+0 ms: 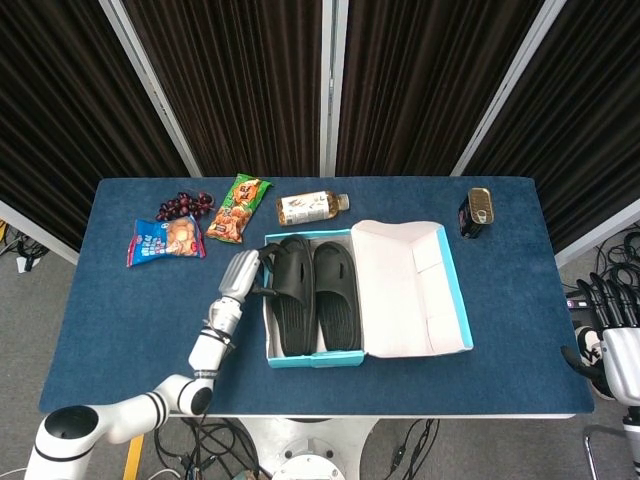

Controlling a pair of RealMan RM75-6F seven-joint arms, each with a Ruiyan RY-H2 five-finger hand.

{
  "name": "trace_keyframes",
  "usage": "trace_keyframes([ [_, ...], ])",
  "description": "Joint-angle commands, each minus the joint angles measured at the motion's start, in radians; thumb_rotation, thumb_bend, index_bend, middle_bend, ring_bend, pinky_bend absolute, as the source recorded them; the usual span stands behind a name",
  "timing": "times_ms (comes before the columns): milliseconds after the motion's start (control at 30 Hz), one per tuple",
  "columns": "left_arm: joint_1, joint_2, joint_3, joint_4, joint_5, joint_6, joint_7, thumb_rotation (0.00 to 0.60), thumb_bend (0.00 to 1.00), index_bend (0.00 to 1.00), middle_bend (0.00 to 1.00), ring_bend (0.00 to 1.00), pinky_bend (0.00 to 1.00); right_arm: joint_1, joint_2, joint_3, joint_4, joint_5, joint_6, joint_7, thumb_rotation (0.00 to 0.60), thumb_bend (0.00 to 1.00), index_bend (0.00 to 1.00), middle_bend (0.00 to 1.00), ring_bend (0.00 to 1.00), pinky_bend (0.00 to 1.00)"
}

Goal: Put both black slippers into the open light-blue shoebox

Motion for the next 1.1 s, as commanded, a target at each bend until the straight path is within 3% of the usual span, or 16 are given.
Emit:
trace_keyframes([
  [33,-0.003,0.006,0.006,-0.010,-0.025,-0.037,0.055,0.600,0.00,0.47,0.58,0.40,0.57,-0.001,0.000,0.000,0.002,0.000,0.001,0.003,0.600,0.11,0.00,0.01,0.00,0.02],
  [300,-0.007,0.072,0.015,-0.118,-0.082,-0.130,0.176,0.600,0.00,0.29,0.51,0.29,0.50,-0.005,-0.002,-0.002,0.012,-0.002,0.005,0.016,0.600,0.11,0.00,0.01,0.00,0.02],
  [367,-0.008,0.092,0.021,-0.145,-0.088,-0.137,0.218,0.600,0.00,0.24,0.42,0.24,0.48,-0.005,-0.002,-0.003,0.015,-0.003,0.006,0.020,0.600,0.11,0.00,0.01,0.00,0.02],
  [500,-0.007,0.134,0.034,-0.212,-0.072,-0.131,0.266,0.600,0.00,0.11,0.13,0.04,0.34,-0.009,-0.002,-0.004,0.020,-0.003,0.009,0.028,0.600,0.11,0.00,0.01,0.00,0.02],
  [567,-0.009,0.153,0.039,-0.235,-0.060,-0.123,0.294,0.600,0.00,0.09,0.08,0.00,0.27,-0.010,-0.003,-0.005,0.023,-0.006,0.012,0.031,0.600,0.11,0.00,0.01,0.00,0.02],
  [667,-0.015,0.194,0.044,-0.282,-0.046,-0.119,0.336,0.600,0.00,0.09,0.07,0.00,0.22,-0.012,-0.003,-0.005,0.027,-0.008,0.016,0.035,0.600,0.11,0.00,0.01,0.00,0.02],
  [900,-0.038,0.361,0.058,-0.449,-0.049,-0.155,0.498,0.600,0.00,0.10,0.07,0.00,0.21,-0.014,-0.002,-0.006,0.029,-0.011,0.020,0.042,0.600,0.12,0.00,0.01,0.00,0.02],
  [1100,-0.044,0.438,0.044,-0.576,0.005,-0.101,0.535,0.600,0.00,0.24,0.15,0.00,0.20,-0.015,-0.004,-0.006,0.029,-0.013,0.021,0.039,0.600,0.12,0.00,0.01,0.00,0.02],
])
